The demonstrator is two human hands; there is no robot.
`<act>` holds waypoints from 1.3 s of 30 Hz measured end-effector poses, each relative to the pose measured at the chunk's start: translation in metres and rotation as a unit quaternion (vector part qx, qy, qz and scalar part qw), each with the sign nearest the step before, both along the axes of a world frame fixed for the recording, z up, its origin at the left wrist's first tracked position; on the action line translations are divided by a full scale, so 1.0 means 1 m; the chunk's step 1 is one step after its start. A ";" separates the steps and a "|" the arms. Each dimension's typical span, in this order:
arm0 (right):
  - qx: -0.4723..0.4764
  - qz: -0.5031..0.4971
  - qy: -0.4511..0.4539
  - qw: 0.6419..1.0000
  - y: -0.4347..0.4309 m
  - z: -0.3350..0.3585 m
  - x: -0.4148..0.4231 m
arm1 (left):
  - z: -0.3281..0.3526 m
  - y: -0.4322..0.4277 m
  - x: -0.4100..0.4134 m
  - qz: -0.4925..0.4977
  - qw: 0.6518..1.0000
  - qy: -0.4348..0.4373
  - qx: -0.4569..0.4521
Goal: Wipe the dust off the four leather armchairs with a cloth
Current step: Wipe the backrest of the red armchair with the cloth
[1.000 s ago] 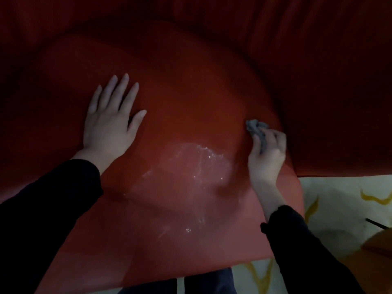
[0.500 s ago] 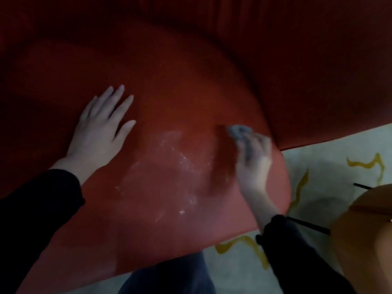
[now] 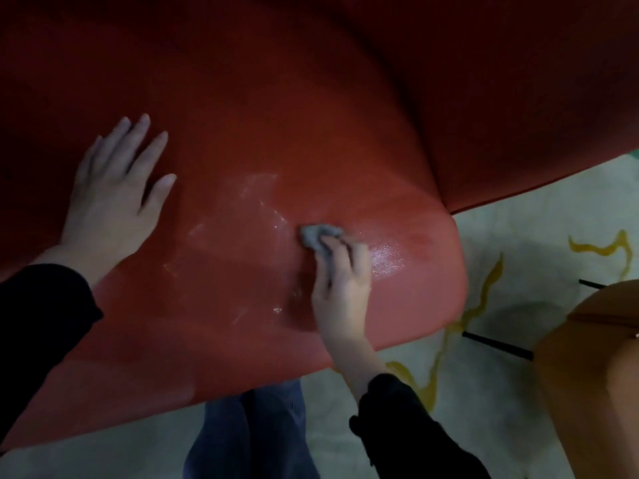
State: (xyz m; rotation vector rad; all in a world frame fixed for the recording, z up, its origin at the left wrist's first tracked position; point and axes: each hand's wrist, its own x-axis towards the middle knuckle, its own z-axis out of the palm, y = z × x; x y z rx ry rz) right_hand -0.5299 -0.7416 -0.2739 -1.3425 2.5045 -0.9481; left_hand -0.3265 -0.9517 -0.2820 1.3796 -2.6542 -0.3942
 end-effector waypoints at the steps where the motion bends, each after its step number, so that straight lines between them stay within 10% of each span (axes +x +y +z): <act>1: -0.005 0.015 -0.020 1.000 0.002 0.003 0.003 | 0.000 0.006 0.001 0.007 1.000 0.000 0.002; 13: 0.038 -0.263 0.027 0.964 0.081 -0.003 -0.121 | 0.007 0.088 0.051 0.082 0.996 0.000 0.033; 27: -0.035 0.003 -0.049 0.998 0.015 0.003 0.085 | 0.006 0.115 0.096 0.106 0.993 0.000 0.054; 35: -0.007 -0.144 0.035 0.989 -0.006 0.006 -0.016 | -0.001 0.123 0.110 0.125 0.992 -0.011 0.031; 39: -0.001 -0.064 0.058 0.996 -0.009 -0.009 0.046 | -0.004 0.127 0.110 0.121 0.992 -0.012 0.012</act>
